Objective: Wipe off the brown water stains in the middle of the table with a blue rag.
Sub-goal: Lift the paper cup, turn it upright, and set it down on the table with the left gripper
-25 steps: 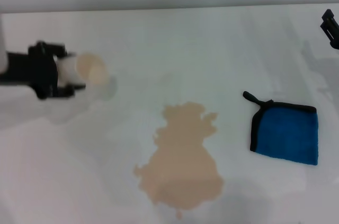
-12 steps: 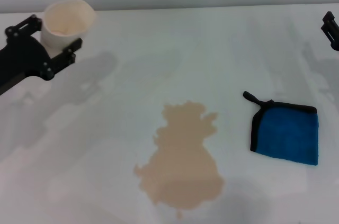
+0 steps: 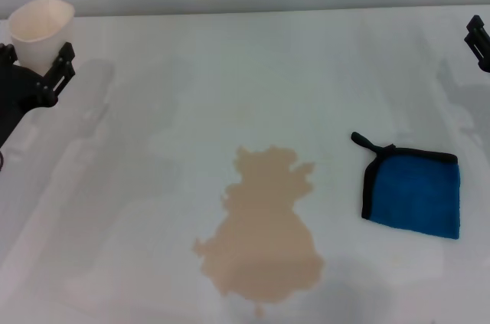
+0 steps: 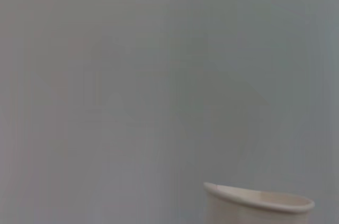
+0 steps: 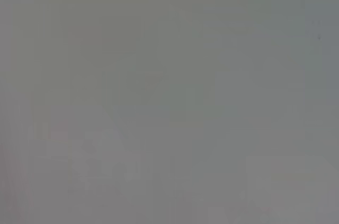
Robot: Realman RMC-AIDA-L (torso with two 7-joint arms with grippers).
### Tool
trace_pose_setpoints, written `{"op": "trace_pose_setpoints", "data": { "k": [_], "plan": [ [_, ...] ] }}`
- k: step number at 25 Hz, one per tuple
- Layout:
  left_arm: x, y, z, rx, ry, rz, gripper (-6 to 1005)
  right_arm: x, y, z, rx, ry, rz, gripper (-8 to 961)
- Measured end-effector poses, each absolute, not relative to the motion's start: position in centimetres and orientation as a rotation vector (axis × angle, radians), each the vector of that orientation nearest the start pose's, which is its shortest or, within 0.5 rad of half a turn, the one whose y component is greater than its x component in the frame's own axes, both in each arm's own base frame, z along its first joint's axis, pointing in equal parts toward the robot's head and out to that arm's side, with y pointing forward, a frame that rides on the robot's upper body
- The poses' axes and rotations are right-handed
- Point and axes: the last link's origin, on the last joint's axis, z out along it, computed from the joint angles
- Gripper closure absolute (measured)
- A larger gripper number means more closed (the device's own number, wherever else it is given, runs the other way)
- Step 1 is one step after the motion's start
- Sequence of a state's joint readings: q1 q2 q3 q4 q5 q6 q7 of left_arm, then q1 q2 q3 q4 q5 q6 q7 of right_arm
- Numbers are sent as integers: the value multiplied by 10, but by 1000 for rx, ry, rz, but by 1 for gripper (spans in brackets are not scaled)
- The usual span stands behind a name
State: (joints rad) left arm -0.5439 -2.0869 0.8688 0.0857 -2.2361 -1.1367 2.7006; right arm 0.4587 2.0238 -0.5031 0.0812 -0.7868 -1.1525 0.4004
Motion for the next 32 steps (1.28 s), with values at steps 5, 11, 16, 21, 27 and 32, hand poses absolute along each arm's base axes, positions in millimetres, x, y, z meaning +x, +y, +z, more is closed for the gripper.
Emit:
{"op": "trace_pose_setpoints", "data": {
  "k": [5, 11, 16, 21, 27, 32],
  "plan": [
    [-305, 362, -38, -1920, -578, -682, 335, 382, 320, 22, -1398, 813, 710, 125],
    [-300, 364, -52, -1957, -627, -657, 335, 381, 321, 22, -1400, 812, 714, 125],
    [-303, 358, -63, -1970, -675, -634, 336, 380, 321, 21, -1399, 815, 720, 125],
    [-306, 354, -69, -1970, -719, -619, 336, 380, 321, 22, -1392, 830, 737, 125],
    [-308, 351, -70, -1972, -725, -611, 332, 380, 321, 21, -1392, 832, 737, 124],
    [-313, 352, -72, -1971, -749, -570, 329, 381, 320, 21, -1391, 836, 736, 124]
  ]
}}
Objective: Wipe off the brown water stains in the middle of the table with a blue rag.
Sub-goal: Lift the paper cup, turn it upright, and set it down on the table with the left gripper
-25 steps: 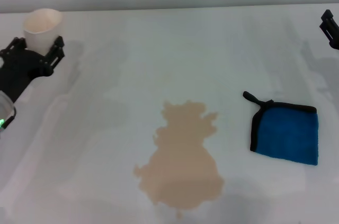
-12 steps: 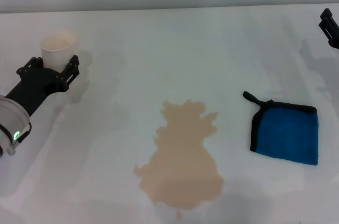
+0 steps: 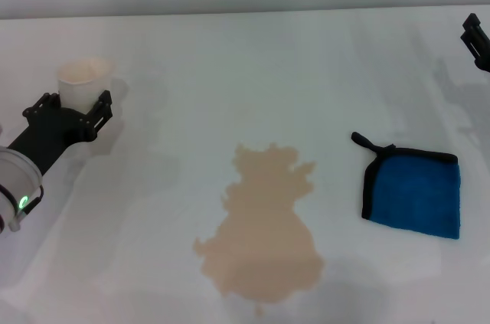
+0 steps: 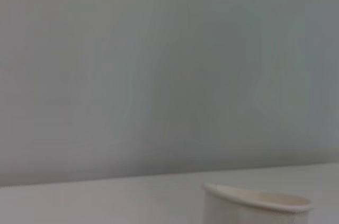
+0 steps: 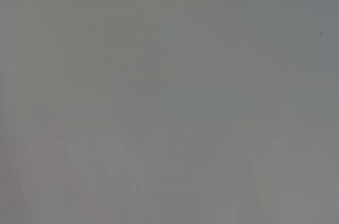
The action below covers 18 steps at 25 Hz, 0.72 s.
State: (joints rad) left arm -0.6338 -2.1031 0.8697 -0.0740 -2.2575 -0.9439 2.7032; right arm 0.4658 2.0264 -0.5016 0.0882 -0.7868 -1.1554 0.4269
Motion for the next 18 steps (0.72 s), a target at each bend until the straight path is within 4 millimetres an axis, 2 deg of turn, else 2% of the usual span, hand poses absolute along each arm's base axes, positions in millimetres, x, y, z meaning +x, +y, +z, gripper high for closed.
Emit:
{"op": "trace_pose_setpoints", "data": {
  "k": [9, 18],
  "plan": [
    [-313, 351, -75, -1991, -750, -555, 306, 383, 316, 21, -1385, 839, 734, 125],
    [-313, 340, -85, -2069, -728, -518, 280, 385, 313, 22, -1382, 839, 733, 125]
  ]
}}
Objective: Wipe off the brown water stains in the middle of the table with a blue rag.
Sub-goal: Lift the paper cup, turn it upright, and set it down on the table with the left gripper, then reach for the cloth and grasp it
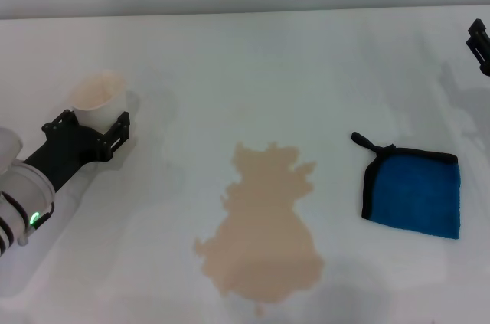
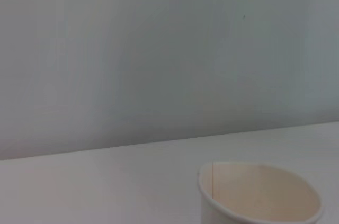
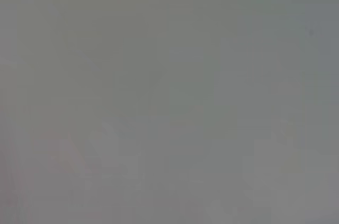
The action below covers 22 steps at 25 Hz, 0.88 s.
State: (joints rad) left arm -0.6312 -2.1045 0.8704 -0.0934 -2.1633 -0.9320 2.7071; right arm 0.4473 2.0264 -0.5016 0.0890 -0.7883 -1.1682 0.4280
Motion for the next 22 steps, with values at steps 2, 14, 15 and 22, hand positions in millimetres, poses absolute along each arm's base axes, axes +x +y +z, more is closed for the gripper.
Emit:
{"op": "trace_pose_setpoints", "data": {
  "k": [2, 14, 15, 22],
  "plan": [
    [-314, 339, -85, -2065, -732, -523, 274, 385, 312, 22, -1379, 834, 737, 125],
    [-323, 328, -82, -2037, -757, -544, 189, 386, 310, 21, -1377, 842, 738, 124],
    [-323, 328, -82, -2036, -759, -545, 162, 385, 310, 21, -1377, 841, 740, 124],
    [-330, 317, -80, -2011, -785, -575, 108, 382, 310, 22, -1376, 823, 762, 125]
  ]
}}
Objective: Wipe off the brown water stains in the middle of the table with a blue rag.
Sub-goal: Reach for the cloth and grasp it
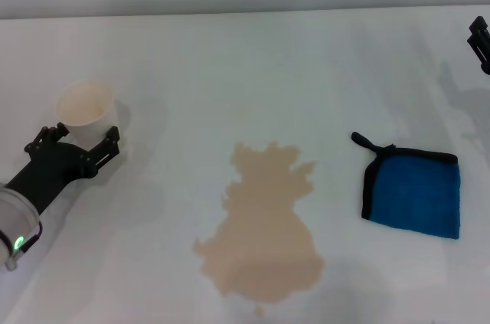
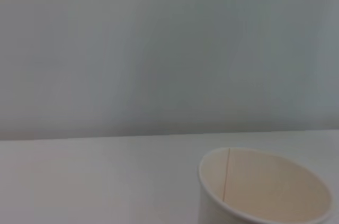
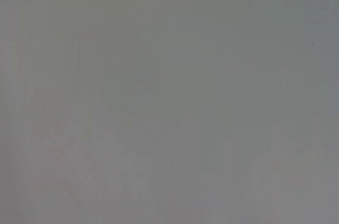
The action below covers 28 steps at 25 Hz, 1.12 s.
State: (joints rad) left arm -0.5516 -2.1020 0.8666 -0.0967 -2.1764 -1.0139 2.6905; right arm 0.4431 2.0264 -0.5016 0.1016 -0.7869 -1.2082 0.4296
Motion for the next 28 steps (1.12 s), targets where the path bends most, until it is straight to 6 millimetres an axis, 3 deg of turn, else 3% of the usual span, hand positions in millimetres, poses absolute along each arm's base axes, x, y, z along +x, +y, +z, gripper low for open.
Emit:
{"op": "trace_pose_setpoints", "data": {
  "k": [10, 16, 22, 25, 28],
  "plan": [
    [-340, 297, -78, -1986, -824, -615, 111, 377, 313, 23, -1374, 819, 799, 125],
    [-346, 272, -69, -1916, -861, -725, 112, 378, 314, 25, -1367, 832, 807, 124],
    [-361, 253, -53, -1767, -899, -780, 111, 379, 321, 43, -1320, 929, 981, 125],
    [-369, 247, -44, -1691, -913, -795, 111, 370, 330, 52, -1426, 937, 1046, 125],
    [-376, 246, -34, -1635, -922, -799, 111, 355, 344, 57, -1654, 955, 1042, 126]
  ]
}}
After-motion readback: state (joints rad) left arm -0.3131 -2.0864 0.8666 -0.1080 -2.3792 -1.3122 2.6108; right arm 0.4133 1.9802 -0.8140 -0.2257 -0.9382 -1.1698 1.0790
